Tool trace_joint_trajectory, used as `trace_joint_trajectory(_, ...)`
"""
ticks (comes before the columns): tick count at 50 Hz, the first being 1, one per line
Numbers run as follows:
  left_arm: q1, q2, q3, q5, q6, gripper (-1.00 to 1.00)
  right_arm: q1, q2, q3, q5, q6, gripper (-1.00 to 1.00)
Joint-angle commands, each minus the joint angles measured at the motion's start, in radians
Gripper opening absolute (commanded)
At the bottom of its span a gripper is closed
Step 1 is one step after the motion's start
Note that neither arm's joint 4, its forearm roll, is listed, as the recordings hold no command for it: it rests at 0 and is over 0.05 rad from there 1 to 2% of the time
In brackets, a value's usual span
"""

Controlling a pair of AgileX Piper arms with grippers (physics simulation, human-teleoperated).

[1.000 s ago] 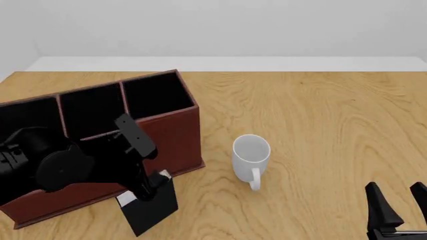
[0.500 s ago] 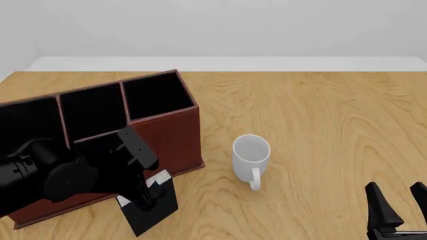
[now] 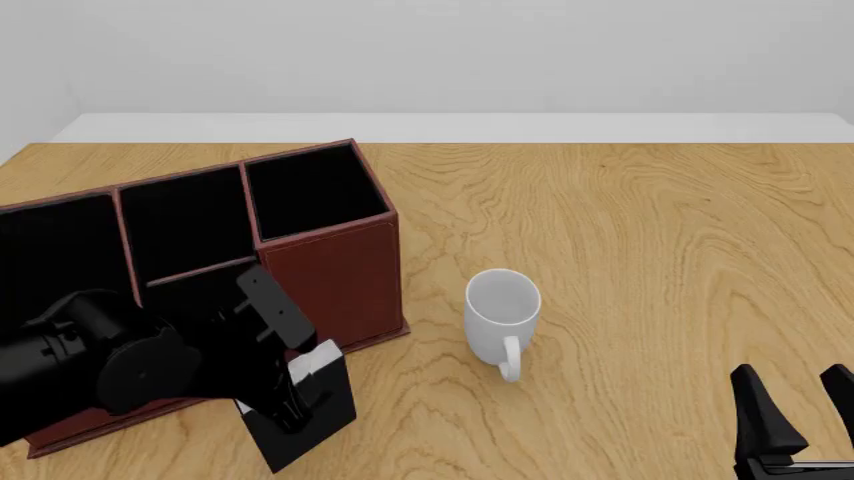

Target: Pick up the book and place it in the front compartment of the caddy.

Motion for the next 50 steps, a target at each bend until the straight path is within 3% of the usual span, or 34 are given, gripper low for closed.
trace_joint_trajectory(1, -0.004, 0.008, 0.011, -0.008, -0.008, 1.00, 0.000, 0.000, 0.000, 0.001, 0.000, 1.00)
trace_joint_trajectory(15, 0.013, 0.016, 0.008, -0.015, -0.031, 1.00, 0.000, 0.000, 0.000, 0.001, 0.000, 1.00)
trace_joint_trajectory(16, 0.000, 0.011, -0.003, -0.012, -0.063, -1.00, 0.000, -0.001, 0.000, 0.001, 0.000, 1.00)
trace_joint_trajectory(19, 0.046, 0.002, -0.012, -0.026, -0.007, -1.00, 0.000, 0.000, 0.000, 0.001, 0.000, 1.00)
trace_joint_trajectory(28, 0.041, -0.045, -0.001, -0.035, 0.017, -1.00, 0.000, -0.001, 0.000, 0.001, 0.000, 1.00)
trace_joint_trajectory(31, 0.046, -0.086, 0.008, -0.052, 0.060, -1.00, 0.000, 0.000, 0.000, 0.001, 0.000, 1.00)
trace_joint_trajectory(37, -0.015, -0.207, 0.020, -0.063, 0.109, -1.00, 0.000, 0.000, 0.000, 0.001, 0.000, 1.00)
trace_joint_trajectory(50, -0.163, -0.433, 0.000, -0.034, 0.129, -1.00, 0.000, 0.000, 0.000, 0.001, 0.000, 1.00)
